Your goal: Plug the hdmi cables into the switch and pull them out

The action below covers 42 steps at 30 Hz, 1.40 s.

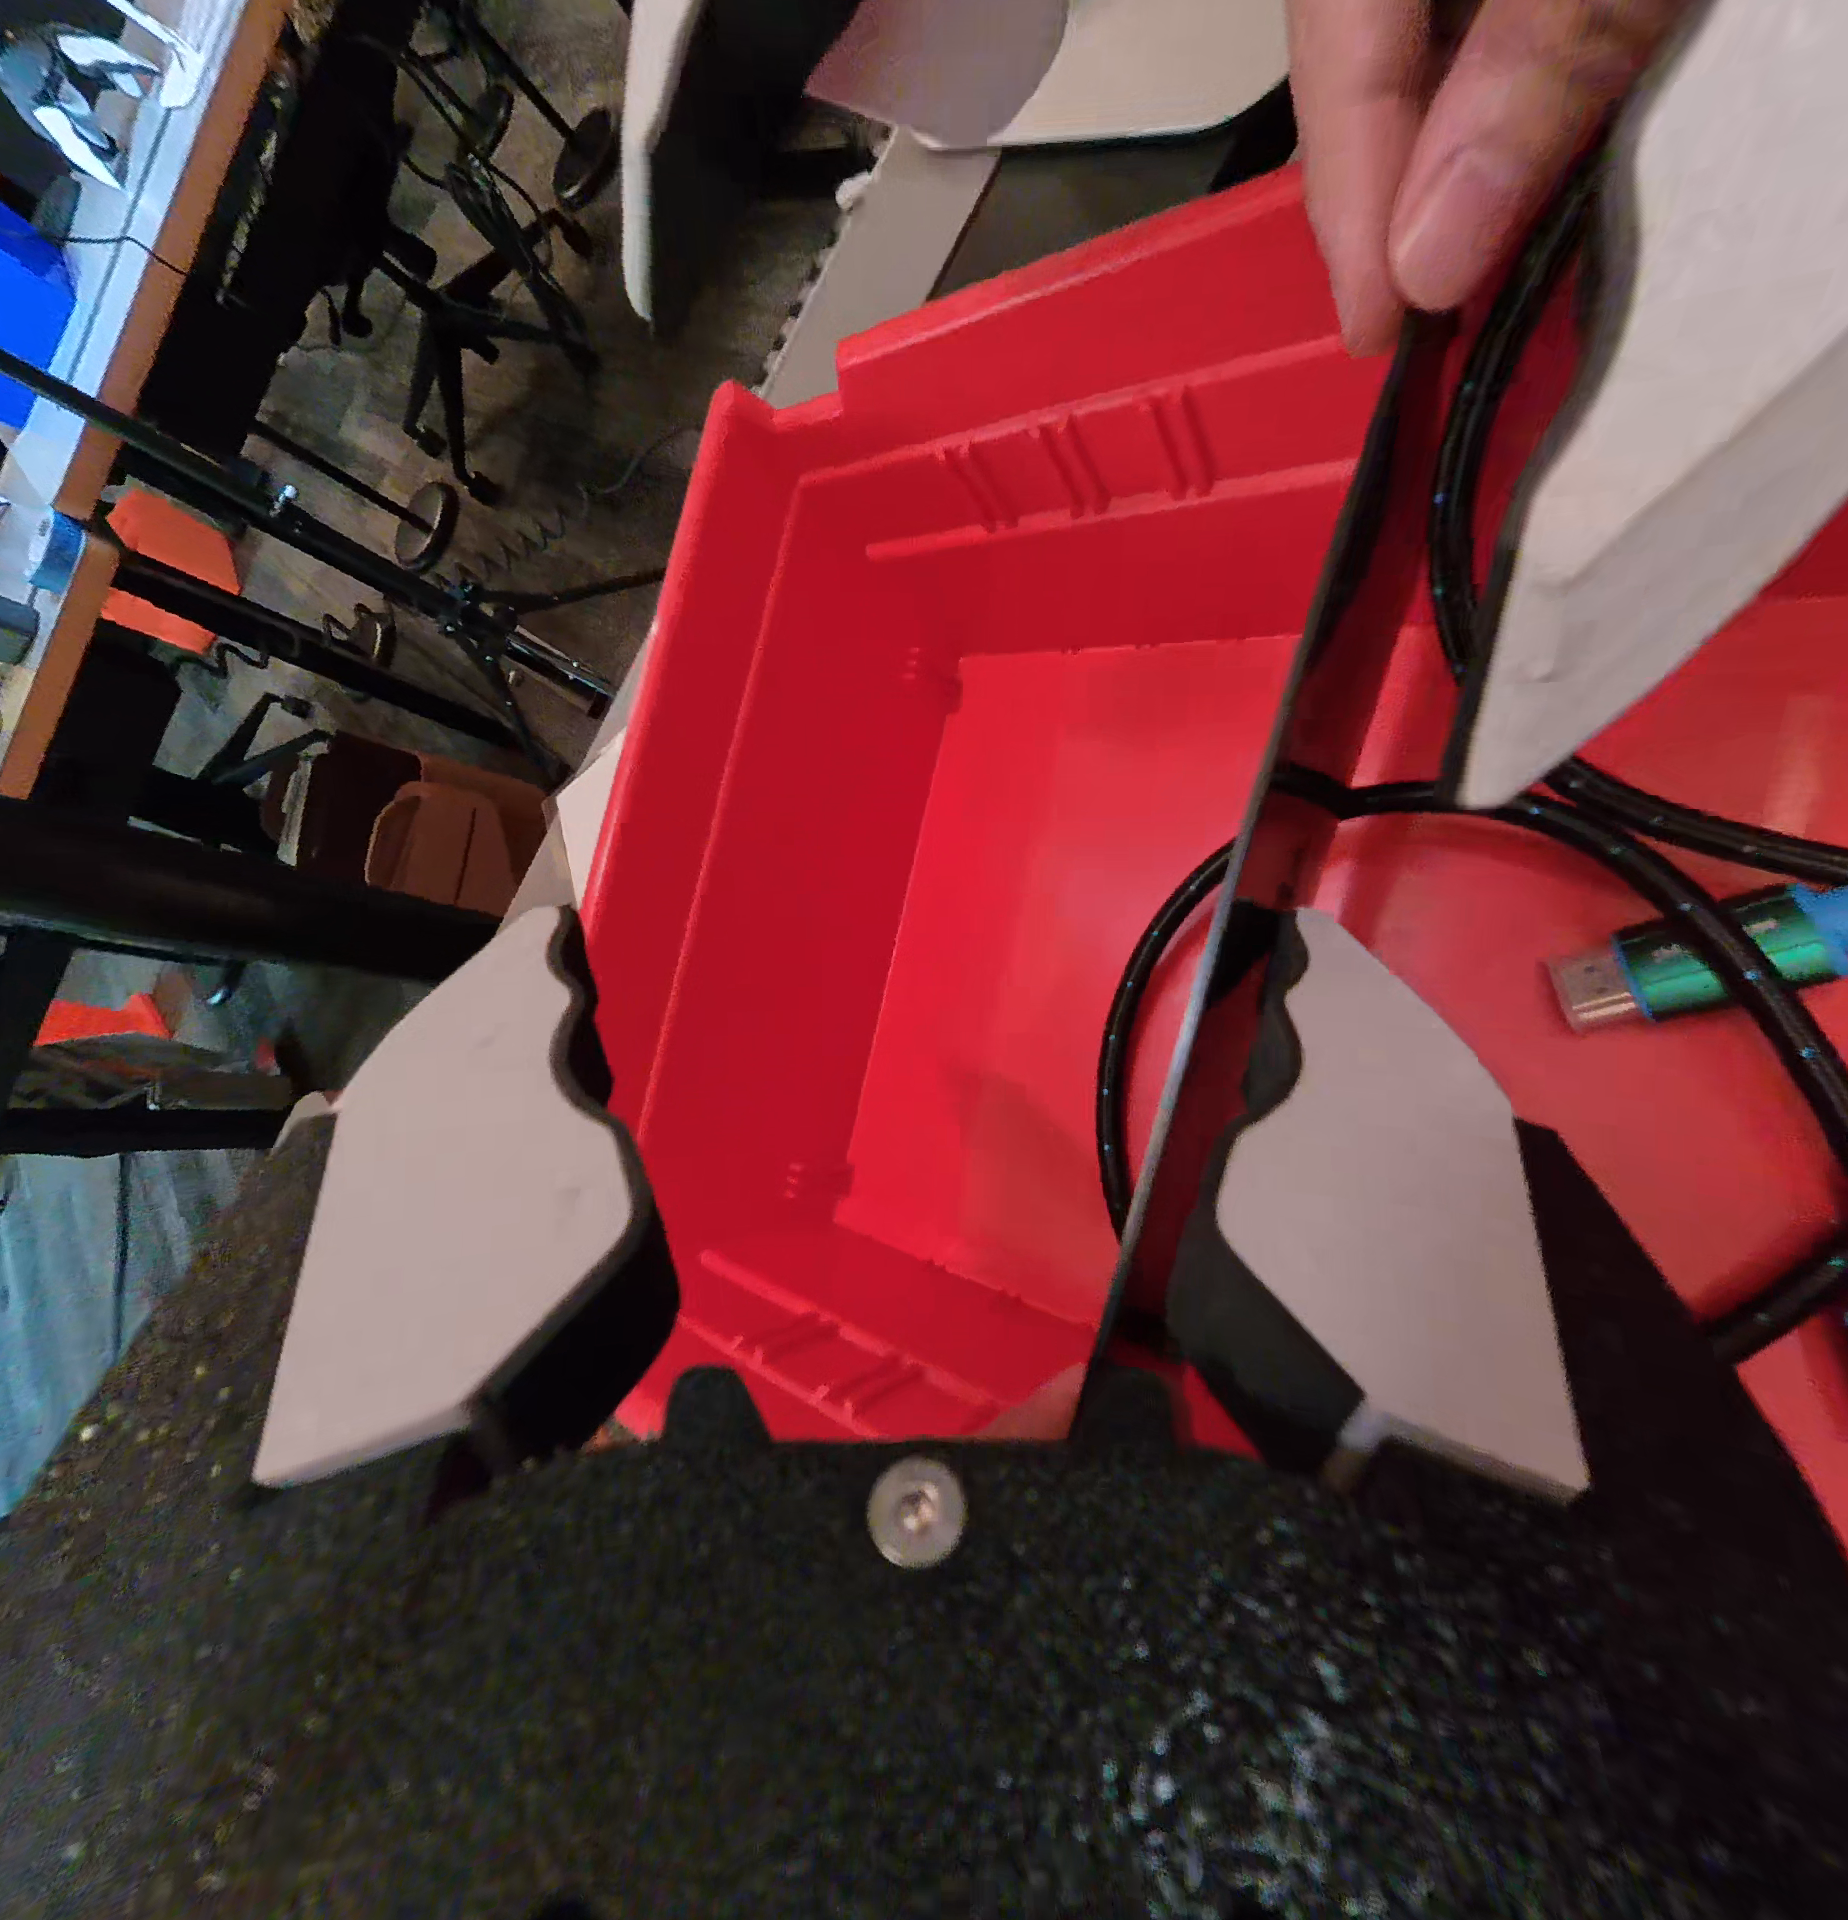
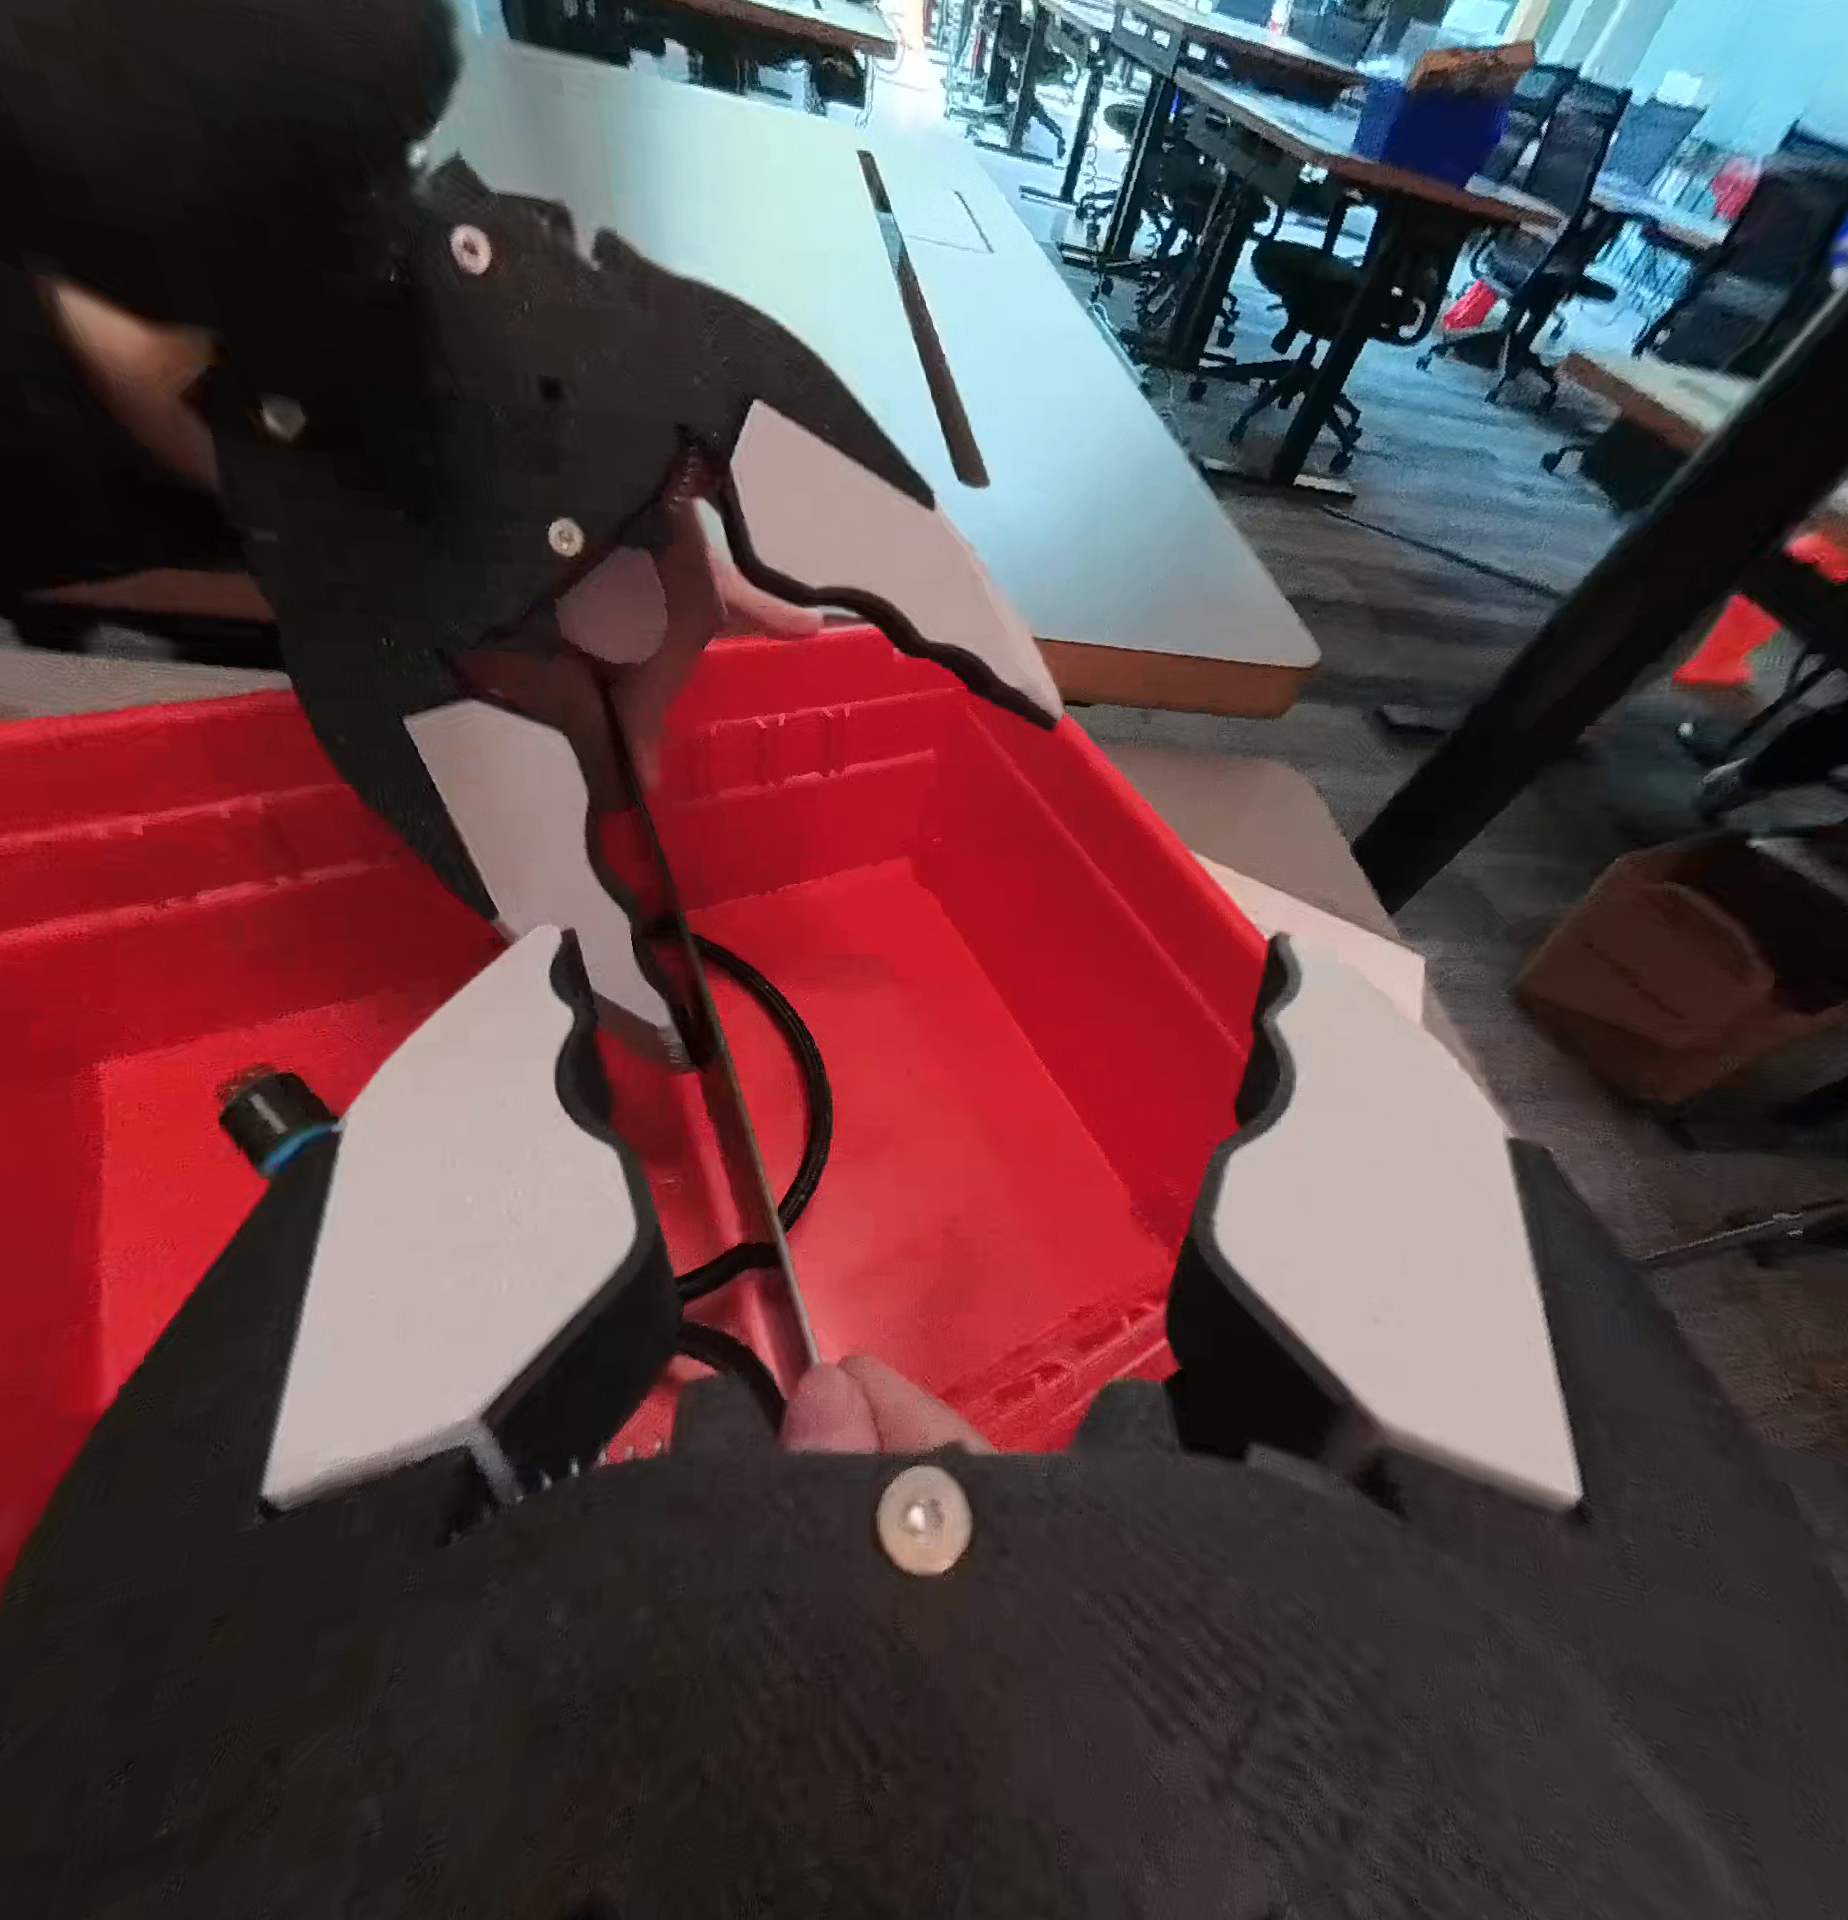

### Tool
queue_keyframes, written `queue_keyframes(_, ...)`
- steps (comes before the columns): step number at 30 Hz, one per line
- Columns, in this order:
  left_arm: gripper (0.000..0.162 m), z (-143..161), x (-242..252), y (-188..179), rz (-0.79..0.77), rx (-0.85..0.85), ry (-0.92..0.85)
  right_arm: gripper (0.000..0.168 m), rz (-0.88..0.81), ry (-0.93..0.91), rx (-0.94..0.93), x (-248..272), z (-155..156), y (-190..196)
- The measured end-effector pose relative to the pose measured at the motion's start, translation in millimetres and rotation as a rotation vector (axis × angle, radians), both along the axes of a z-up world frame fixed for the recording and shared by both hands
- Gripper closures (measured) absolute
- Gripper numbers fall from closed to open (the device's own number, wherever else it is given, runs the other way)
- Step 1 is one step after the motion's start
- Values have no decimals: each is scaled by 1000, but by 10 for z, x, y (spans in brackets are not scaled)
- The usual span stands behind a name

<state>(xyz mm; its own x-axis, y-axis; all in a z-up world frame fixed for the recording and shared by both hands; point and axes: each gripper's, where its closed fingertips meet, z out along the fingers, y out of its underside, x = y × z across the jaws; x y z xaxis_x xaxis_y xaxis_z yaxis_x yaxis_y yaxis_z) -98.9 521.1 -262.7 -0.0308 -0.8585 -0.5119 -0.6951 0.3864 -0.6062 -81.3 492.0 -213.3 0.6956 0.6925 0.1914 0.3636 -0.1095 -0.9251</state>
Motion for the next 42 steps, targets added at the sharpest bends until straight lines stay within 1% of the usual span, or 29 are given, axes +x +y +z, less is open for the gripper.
queue_keyframes(4,44,78,-12,4,9,-44,-80,47,-25,-105,87,-14,19,44)
queue_keyframes(6,47,106,-20,-9,6,-59,-103,47,-54,-97,92,28,33,80)
queue_keyframes(10,48,134,-20,-2,14,-64,-118,47,-82,-45,-6,115,-64,123)
queue_keyframes(12,48,133,-10,-5,12,-58,-112,47,-71,-58,-65,115,-121,121)
queue_keyframes(14,48,95,-17,-11,10,-58,-85,47,-74,-117,-87,102,-177,129)
queue_keyframes(17,48,28,-40,-18,-1,-43,-33,50,-49,-262,-127,78,-319,110)
queue_keyframes(19,48,17,-43,-13,0,-23,-18,50,2,-352,-171,32,-467,68)
queue_keyframes(20,48,22,-43,-8,2,-16,-19,52,8,-407,-159,23,-498,77)
queue_keyframes(21,48,21,-47,-5,5,-14,-20,56,6,-443,-100,0,-469,102)
queue_keyframes(23,49,14,-66,-10,7,-20,-17,54,30,-505,25,-48,-410,96)
queue_keyframes(24,49,19,-72,-13,6,-27,-20,54,28,-517,53,-44,-393,97)
queue_keyframes(25,49,24,-74,-18,3,-36,-25,54,17,-502,53,-30,-377,101)
queue_keyframes(28,49,57,-69,-43,-14,-68,-52,52,-24,-338,-15,29,-281,124)
queue_keyframes(30,49,97,-53,-50,-14,-87,-85,50,-22,-273,-43,58,-259,126)
queue_keyframes(32,49,92,-42,-78,-24,-99,-83,51,-39,-299,-12,93,-247,150)
queue_keyframes(34,49,46,-57,-86,-37,-72,-42,55,-29,-326,33,70,-226,139)
queue_keyframes(36,49,62,-52,-83,-40,-66,-53,53,-42,-328,62,87,-196,144)
queue_keyframes(39,49,136,-29,-79,-30,-108,-125,52,-50,-271,51,118,-143,142)
queue_keyframes(42,49,57,-35,-67,-37,-30,-58,53,-47,-294,17,131,-206,140)
